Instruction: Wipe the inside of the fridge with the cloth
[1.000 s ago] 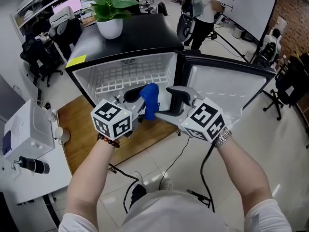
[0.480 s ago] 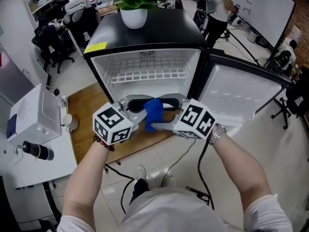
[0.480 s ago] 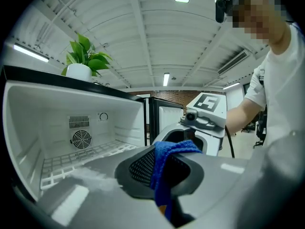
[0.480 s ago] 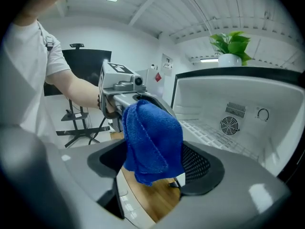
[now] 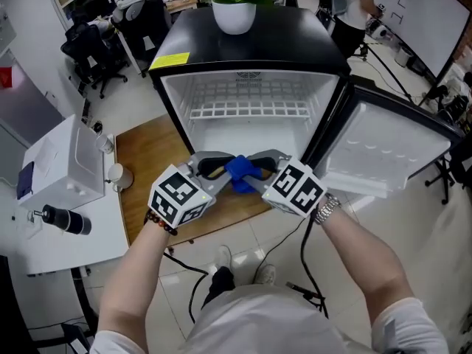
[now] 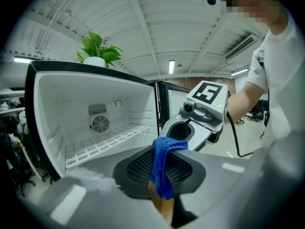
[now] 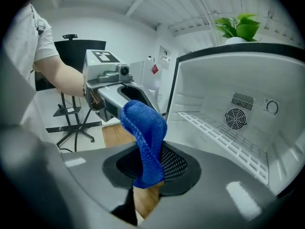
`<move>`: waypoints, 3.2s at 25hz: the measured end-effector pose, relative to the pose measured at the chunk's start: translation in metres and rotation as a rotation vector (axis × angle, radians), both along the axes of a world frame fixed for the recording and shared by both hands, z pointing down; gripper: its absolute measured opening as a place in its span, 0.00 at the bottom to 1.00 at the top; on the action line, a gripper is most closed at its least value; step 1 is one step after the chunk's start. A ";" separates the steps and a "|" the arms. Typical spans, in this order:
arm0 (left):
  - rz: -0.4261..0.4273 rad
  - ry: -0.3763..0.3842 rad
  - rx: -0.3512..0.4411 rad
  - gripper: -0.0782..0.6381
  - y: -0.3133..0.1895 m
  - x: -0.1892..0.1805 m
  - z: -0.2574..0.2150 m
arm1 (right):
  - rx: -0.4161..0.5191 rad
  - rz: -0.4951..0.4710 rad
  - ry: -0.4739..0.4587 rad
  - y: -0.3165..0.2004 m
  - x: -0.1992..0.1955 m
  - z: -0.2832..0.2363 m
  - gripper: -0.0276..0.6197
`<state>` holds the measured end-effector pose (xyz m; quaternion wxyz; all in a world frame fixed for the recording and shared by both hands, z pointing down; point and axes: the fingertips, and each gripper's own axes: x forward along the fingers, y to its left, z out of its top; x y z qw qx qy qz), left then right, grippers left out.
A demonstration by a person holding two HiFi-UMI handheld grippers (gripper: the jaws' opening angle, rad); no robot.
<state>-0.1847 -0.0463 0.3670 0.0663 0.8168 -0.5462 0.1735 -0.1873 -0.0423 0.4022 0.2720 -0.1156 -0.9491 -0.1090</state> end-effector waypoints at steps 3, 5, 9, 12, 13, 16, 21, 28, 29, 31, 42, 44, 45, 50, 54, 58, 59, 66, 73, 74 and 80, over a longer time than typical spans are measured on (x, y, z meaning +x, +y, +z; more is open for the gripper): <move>-0.030 -0.025 -0.050 0.25 0.010 -0.020 0.016 | 0.021 0.062 0.009 -0.010 -0.015 0.015 0.17; -0.062 -0.028 -0.071 0.29 0.016 -0.035 0.024 | 0.026 0.105 0.011 -0.017 -0.025 0.026 0.17; -0.169 -0.039 -0.073 0.30 0.026 -0.073 0.033 | 0.015 0.170 -0.015 -0.026 -0.051 0.043 0.17; -0.273 -0.045 -0.068 0.30 0.034 -0.105 0.041 | 0.000 0.194 -0.050 -0.026 -0.075 0.052 0.17; -0.307 -0.047 -0.067 0.30 0.036 -0.115 0.043 | -0.006 0.199 -0.062 -0.026 -0.083 0.055 0.16; -0.405 -0.045 -0.061 0.30 0.039 -0.145 0.050 | -0.017 0.211 -0.097 -0.024 -0.107 0.061 0.16; -0.507 -0.045 -0.067 0.30 0.036 -0.179 0.063 | -0.042 0.229 -0.132 -0.025 -0.143 0.073 0.16; -0.533 -0.055 -0.111 0.30 0.021 -0.201 0.085 | -0.066 0.275 -0.149 -0.034 -0.180 0.098 0.16; -0.530 -0.052 -0.112 0.30 0.019 -0.203 0.087 | -0.071 0.282 -0.153 -0.035 -0.185 0.101 0.16; -0.522 -0.048 -0.113 0.31 0.015 -0.206 0.091 | -0.082 0.296 -0.168 -0.038 -0.194 0.106 0.16; -0.475 -0.063 -0.085 0.32 0.006 -0.207 0.098 | -0.109 0.382 -0.236 -0.068 -0.218 0.118 0.15; -0.476 -0.064 -0.080 0.32 0.005 -0.207 0.097 | -0.105 0.399 -0.243 -0.074 -0.223 0.120 0.15; -0.477 -0.064 -0.077 0.32 0.004 -0.208 0.096 | -0.102 0.408 -0.246 -0.078 -0.225 0.120 0.15; -0.481 -0.058 -0.054 0.33 0.002 -0.209 0.096 | -0.065 0.453 -0.256 -0.096 -0.236 0.123 0.15; -0.494 -0.056 -0.037 0.33 0.000 -0.211 0.094 | -0.046 0.483 -0.265 -0.108 -0.245 0.124 0.15; -0.504 -0.046 -0.026 0.33 0.000 -0.212 0.094 | -0.034 0.507 -0.278 -0.121 -0.253 0.126 0.15; -0.506 -0.042 -0.024 0.33 0.000 -0.211 0.094 | -0.032 0.515 -0.280 -0.124 -0.255 0.127 0.15; -0.499 -0.040 -0.003 0.33 -0.002 -0.212 0.092 | -0.019 0.569 -0.300 -0.146 -0.269 0.127 0.15; -0.509 -0.061 0.017 0.33 -0.003 -0.213 0.093 | -0.012 0.602 -0.319 -0.161 -0.280 0.132 0.15; -0.509 -0.061 0.018 0.33 -0.003 -0.212 0.093 | -0.010 0.608 -0.321 -0.164 -0.282 0.132 0.15; -0.510 -0.064 0.019 0.33 -0.004 -0.212 0.092 | 0.001 0.629 -0.323 -0.175 -0.288 0.135 0.15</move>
